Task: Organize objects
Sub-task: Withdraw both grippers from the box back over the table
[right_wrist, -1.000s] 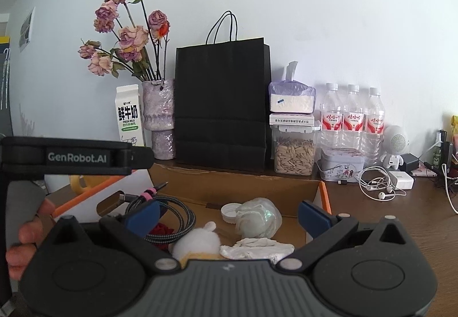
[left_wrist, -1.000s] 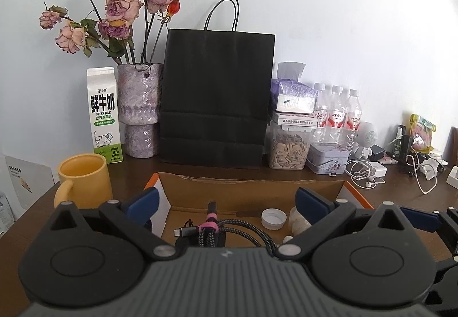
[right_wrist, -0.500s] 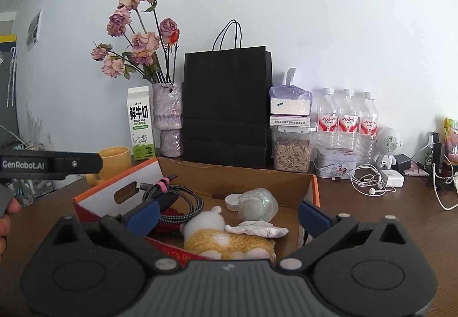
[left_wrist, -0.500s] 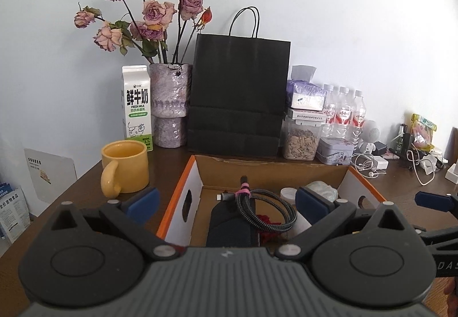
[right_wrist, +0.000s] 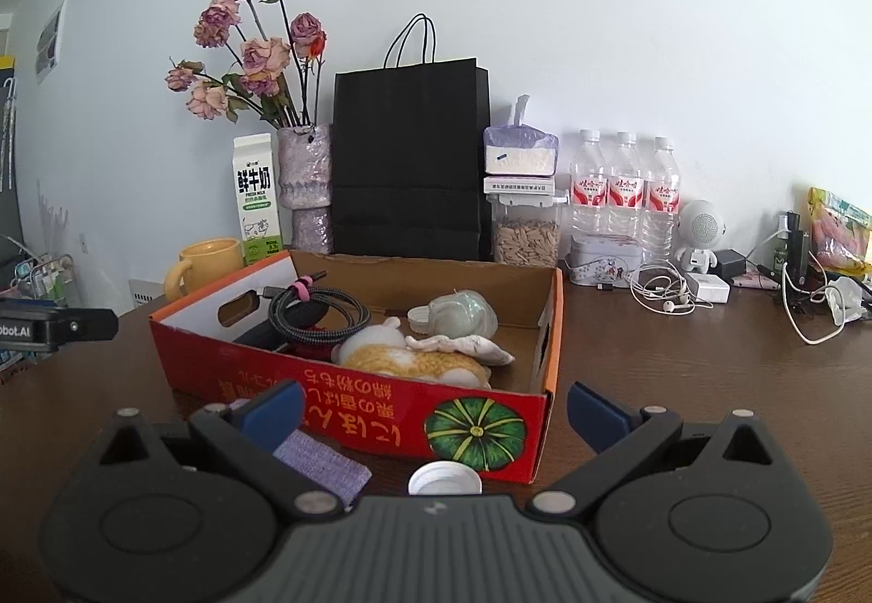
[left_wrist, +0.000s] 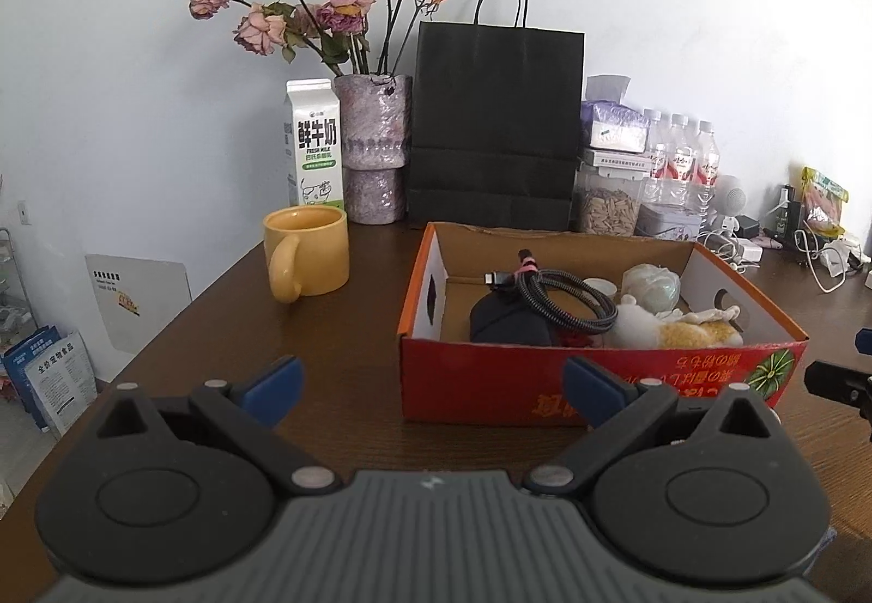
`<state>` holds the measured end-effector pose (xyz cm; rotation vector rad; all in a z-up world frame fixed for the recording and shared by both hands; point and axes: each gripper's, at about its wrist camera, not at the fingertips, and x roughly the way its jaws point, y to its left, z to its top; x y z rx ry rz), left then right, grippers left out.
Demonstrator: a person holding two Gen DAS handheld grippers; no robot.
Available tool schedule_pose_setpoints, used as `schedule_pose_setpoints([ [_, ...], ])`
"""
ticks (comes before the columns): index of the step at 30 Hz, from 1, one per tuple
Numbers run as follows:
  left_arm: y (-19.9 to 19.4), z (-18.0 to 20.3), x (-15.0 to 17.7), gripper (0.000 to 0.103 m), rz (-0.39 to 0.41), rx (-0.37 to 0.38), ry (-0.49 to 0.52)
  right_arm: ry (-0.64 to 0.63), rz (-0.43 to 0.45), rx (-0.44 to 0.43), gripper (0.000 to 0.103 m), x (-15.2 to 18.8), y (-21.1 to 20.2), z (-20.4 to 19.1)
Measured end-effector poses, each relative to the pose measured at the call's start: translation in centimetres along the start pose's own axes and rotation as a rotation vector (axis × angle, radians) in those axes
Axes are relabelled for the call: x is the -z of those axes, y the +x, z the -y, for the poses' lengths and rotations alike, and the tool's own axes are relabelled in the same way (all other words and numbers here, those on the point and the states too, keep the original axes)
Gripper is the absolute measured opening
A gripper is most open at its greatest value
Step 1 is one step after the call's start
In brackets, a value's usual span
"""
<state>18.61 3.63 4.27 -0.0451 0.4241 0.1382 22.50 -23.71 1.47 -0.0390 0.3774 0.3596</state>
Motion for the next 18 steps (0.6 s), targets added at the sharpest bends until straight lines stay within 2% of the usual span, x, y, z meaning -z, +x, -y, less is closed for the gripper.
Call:
schedule_pose_setpoints([
  [10, -1.9, -1.2, 1.9, 0.103, -0.042, -0.021, 0.008, 0.000, -0.023, -0.005, 0.103, 1.6, -2.0, -0.5],
  [18, -1.9, -1.8, 2.8, 0.103, -0.078, -0.041, 0.004, 0.010, -0.080, 0.011, 0.103, 3.4, -2.2, 0.3],
])
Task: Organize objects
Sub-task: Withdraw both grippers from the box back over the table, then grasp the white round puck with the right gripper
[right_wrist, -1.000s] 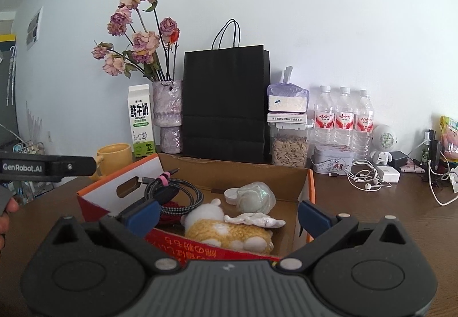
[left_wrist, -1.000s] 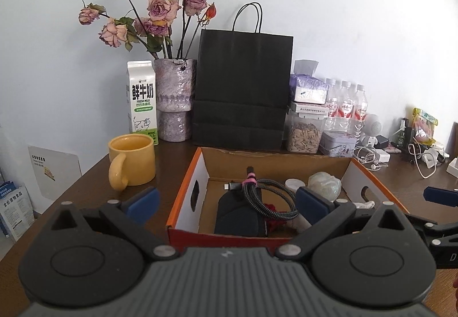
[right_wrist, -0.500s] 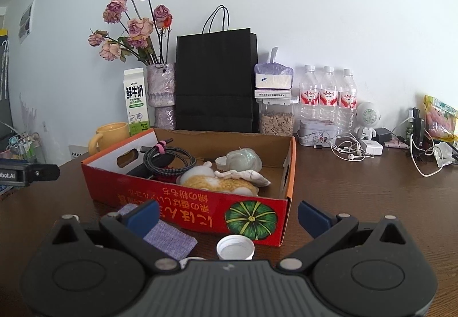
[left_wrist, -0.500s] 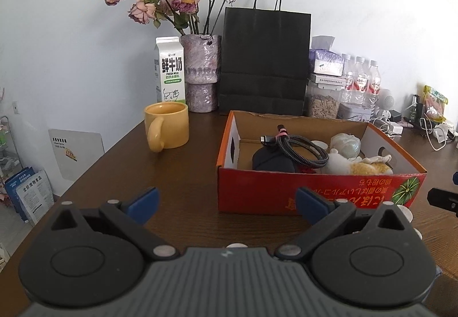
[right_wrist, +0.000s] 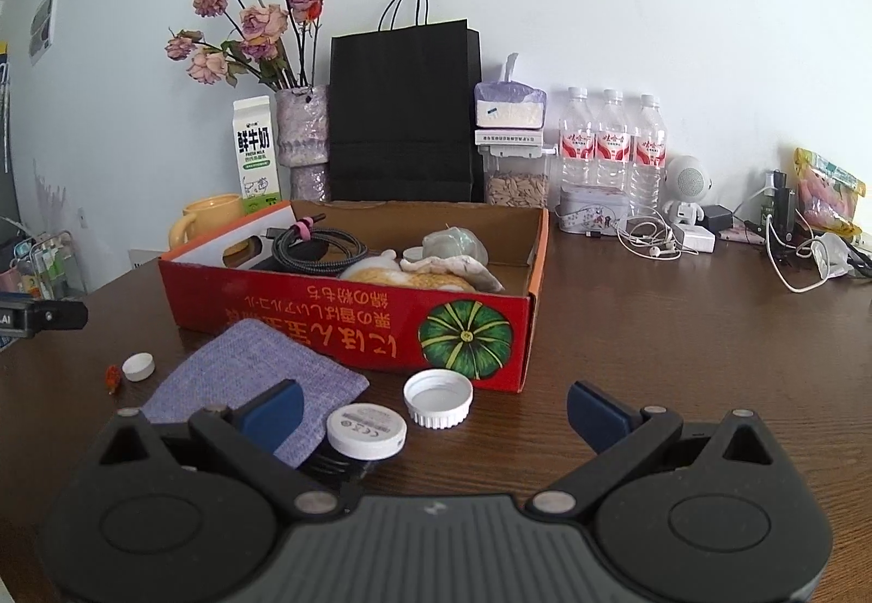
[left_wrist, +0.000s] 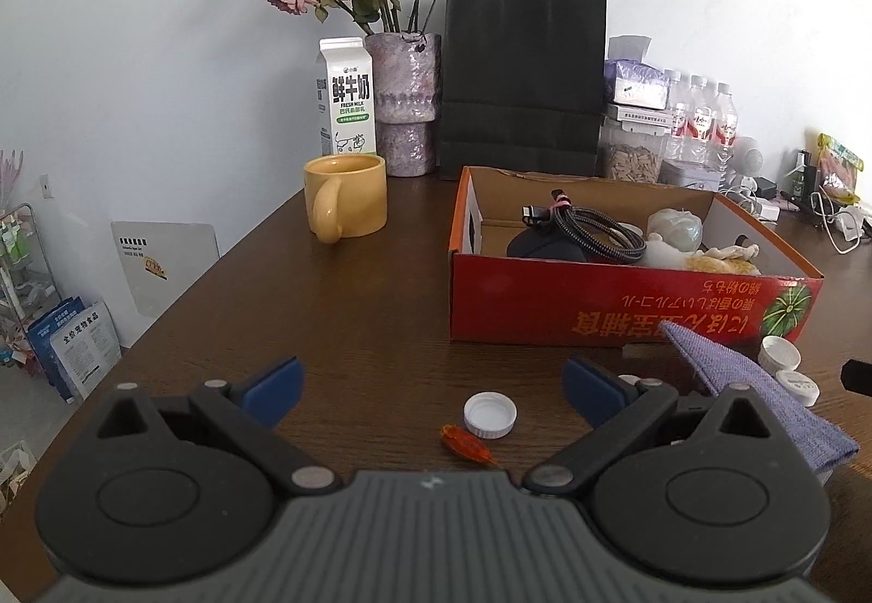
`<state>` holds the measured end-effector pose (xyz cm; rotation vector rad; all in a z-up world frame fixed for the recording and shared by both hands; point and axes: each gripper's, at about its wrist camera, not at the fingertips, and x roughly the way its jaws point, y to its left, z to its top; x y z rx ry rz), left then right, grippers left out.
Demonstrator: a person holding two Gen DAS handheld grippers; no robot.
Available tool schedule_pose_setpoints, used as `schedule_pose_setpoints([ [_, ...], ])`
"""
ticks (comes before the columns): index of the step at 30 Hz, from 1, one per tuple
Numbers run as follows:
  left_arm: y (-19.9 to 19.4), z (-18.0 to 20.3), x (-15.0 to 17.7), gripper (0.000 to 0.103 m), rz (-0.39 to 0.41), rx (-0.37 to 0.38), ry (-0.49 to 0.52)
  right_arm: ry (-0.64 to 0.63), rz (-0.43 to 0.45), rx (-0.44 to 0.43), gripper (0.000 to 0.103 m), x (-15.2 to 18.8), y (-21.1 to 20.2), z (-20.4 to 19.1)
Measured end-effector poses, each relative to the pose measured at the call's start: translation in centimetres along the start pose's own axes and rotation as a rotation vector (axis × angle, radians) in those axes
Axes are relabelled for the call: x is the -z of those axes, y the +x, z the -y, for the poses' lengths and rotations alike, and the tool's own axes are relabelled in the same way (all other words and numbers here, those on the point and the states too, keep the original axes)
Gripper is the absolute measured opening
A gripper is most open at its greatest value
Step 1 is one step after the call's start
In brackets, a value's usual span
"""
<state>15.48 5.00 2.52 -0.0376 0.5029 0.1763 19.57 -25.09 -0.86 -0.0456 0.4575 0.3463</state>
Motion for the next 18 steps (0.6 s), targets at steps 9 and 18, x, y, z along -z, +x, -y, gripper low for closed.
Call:
schedule_pose_setpoints([
  [9, 0.7, 0.6, 0.5, 0.103, -0.029, 0.012, 0.006, 0.023, -0.029, -0.058, 0.099, 0.4, 1.1, -0.1],
  [18, 1.0, 0.8, 0.6, 0.103, -0.043, 0.016, 0.007, -0.003, -0.107, -0.121, 0.046, 0.4, 4.3, -1.4],
])
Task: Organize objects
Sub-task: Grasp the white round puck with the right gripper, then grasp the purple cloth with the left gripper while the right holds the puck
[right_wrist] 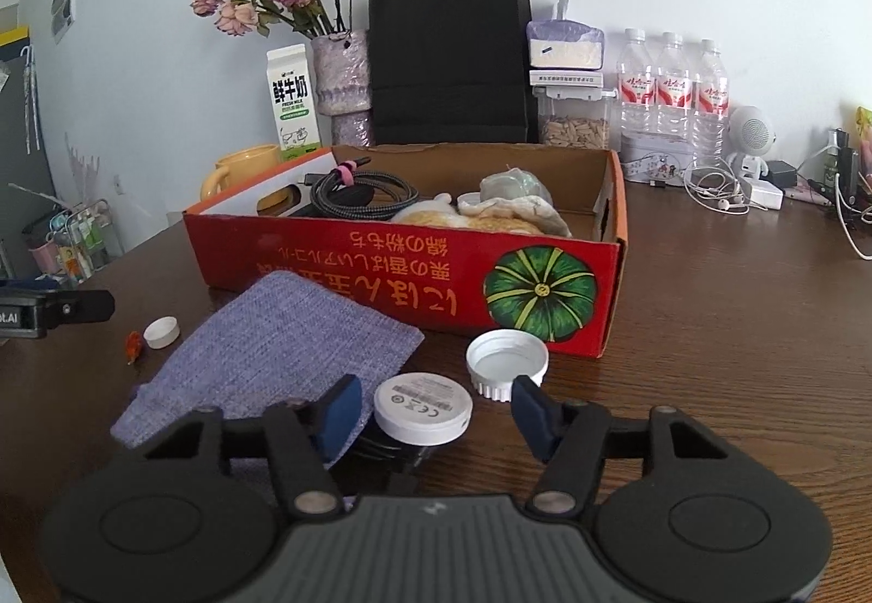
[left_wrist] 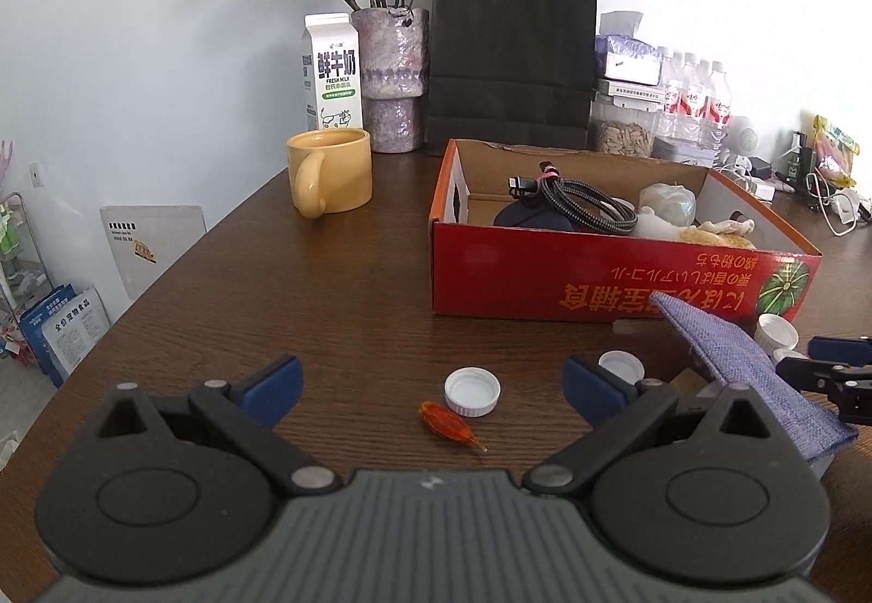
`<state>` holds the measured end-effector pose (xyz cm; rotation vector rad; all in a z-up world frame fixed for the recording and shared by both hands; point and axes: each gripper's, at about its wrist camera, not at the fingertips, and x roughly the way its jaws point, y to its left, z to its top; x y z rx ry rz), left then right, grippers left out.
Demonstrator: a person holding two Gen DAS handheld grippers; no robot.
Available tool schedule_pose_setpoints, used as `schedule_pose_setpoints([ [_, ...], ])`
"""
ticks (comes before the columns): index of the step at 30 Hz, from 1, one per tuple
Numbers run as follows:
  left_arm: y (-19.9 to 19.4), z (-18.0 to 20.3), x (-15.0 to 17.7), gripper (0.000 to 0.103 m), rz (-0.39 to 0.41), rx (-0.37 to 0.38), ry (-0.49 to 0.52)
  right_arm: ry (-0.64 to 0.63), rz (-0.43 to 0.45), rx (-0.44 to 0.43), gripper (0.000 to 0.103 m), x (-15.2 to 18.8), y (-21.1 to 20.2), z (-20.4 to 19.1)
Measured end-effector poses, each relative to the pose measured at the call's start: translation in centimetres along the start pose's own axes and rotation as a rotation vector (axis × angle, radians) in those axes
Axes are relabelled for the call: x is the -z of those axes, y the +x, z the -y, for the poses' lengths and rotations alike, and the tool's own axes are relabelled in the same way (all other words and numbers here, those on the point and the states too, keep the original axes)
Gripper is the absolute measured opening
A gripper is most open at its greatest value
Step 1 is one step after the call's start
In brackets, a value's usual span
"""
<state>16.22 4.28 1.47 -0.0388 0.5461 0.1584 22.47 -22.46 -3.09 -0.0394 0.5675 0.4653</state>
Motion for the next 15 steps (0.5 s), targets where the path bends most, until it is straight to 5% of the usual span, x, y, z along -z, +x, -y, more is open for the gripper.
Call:
schedule_pose_setpoints([
  [1, 0.0, 0.0, 0.0, 0.103, -0.001, 0.001, 0.000, -0.005, -0.001, -0.008, 0.038, 0.0, 0.1, -0.1],
  [15, -0.4, 1.8, -0.4, 0.103, 0.013, 0.055, 0.029, 0.050, 0.061, -0.033, 0.038, -0.3, -0.7, 0.8],
])
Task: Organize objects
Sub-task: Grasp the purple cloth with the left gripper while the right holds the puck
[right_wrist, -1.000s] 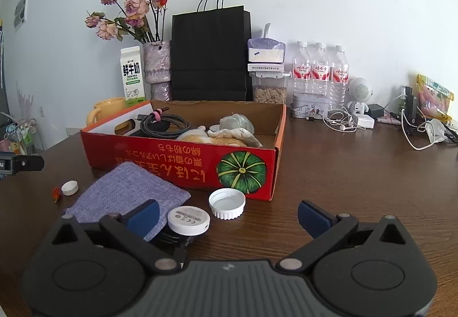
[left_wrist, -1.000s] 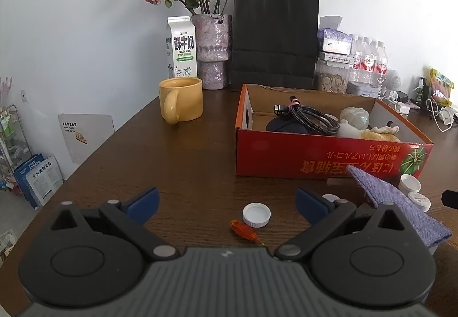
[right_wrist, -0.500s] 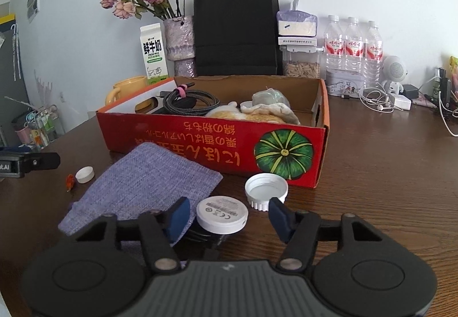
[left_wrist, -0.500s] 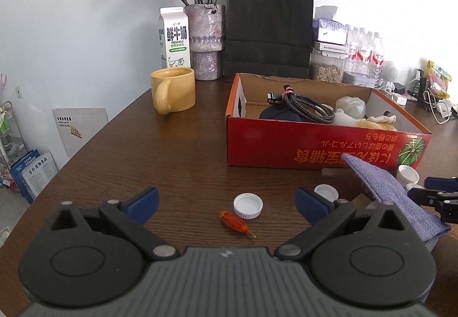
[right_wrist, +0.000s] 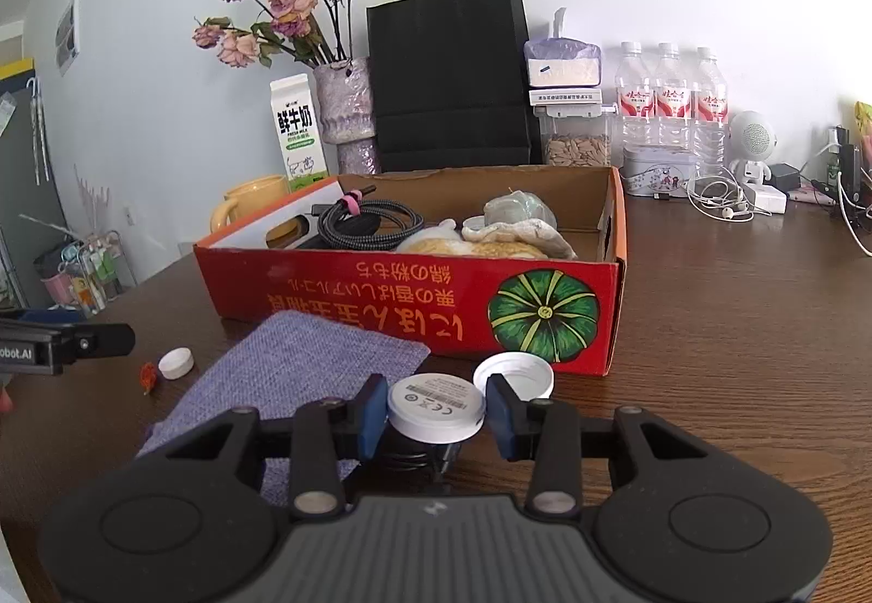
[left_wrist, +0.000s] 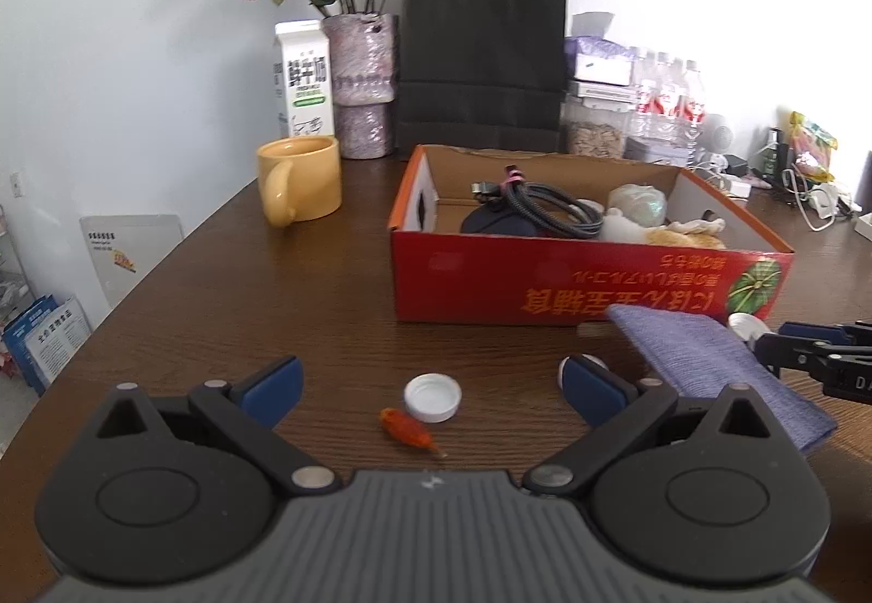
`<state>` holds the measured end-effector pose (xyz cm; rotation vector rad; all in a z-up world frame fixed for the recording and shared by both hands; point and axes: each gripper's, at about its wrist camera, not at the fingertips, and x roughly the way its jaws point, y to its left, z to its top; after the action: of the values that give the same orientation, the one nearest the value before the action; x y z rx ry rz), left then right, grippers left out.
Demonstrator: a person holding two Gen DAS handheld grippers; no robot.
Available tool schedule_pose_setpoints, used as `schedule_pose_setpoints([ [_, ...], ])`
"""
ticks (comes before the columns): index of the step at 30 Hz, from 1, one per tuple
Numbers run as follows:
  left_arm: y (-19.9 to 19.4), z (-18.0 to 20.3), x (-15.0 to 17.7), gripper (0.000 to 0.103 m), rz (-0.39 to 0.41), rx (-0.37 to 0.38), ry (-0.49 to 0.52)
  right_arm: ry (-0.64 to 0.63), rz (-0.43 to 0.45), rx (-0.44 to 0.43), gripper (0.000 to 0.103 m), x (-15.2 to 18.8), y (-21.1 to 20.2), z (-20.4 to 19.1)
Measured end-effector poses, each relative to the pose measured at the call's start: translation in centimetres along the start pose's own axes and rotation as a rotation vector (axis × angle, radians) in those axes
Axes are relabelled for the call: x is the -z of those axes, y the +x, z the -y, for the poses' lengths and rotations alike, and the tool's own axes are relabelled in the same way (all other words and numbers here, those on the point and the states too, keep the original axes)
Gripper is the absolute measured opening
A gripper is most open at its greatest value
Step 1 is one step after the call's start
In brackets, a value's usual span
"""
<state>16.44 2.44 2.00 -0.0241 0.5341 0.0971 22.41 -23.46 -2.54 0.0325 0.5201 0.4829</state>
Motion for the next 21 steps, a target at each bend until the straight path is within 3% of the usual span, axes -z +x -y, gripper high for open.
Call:
schedule_pose_setpoints([
  [11, 0.9, 6.7, -1.3, 0.103, 0.019, 0.182, 0.153, 0.063, 0.013, -0.085, 0.038, -0.9, 0.0, 0.9],
  [21, 4.0, 11.9, -0.5, 0.102, -0.030, 0.278, 0.295, 0.128, 0.008, -0.141, 0.038, -0.8, 0.4, 2.4],
])
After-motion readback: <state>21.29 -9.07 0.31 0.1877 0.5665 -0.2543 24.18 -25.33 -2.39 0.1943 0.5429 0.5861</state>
